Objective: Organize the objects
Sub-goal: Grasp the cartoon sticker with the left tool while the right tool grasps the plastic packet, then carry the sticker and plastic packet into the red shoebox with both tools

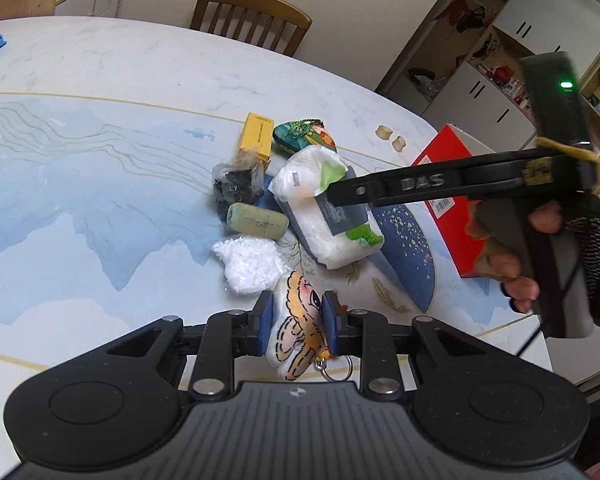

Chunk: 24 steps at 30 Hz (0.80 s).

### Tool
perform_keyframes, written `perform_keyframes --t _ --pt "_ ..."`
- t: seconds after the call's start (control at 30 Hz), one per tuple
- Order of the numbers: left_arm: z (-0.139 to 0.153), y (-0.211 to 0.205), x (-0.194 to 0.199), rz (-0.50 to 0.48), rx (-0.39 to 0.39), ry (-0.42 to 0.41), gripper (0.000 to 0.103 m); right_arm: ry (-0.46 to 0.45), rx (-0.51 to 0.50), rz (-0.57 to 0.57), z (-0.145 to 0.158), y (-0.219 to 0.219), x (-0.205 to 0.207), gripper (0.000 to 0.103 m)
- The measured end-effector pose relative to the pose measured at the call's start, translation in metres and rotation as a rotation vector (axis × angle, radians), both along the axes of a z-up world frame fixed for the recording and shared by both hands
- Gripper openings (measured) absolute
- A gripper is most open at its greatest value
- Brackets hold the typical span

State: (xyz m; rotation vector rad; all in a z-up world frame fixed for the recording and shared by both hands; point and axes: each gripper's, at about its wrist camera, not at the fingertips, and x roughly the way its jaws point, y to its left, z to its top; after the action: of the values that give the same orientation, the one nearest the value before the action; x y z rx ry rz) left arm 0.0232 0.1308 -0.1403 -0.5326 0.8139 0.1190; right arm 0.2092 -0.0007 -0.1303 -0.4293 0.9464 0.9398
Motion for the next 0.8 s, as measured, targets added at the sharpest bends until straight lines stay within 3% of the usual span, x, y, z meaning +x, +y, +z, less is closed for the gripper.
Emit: perform_keyframes --t 0.17,0.3,0.43,0.57,0.8 --pt "0.001 0.0 -0.005 0.006 0.0 0.0 0.025 0.02 -0.06 0.028 -0.02 0.012 0.003 0.061" --pt "0.002 0.001 -0.007 0.008 -0.002 0.003 0.025 0.014 -0.088 0.037 -0.031 0.016 0.004 0.05" --pt "0.001 0.003 -0.009 0.01 -0.001 0.002 0.025 0.015 -0.091 0.039 -0.033 0.019 0.005 0.033" --pt "0.002 0.005 -0.008 0.012 -0.005 0.003 0.025 -0.018 -0.088 0.054 -0.031 0.019 -0.001 0.024" --pt "0.012 0.004 0.002 -0.003 -0.003 -0.013 0.025 -0.002 -0.034 0.027 -0.01 0.006 0.001 0.022"
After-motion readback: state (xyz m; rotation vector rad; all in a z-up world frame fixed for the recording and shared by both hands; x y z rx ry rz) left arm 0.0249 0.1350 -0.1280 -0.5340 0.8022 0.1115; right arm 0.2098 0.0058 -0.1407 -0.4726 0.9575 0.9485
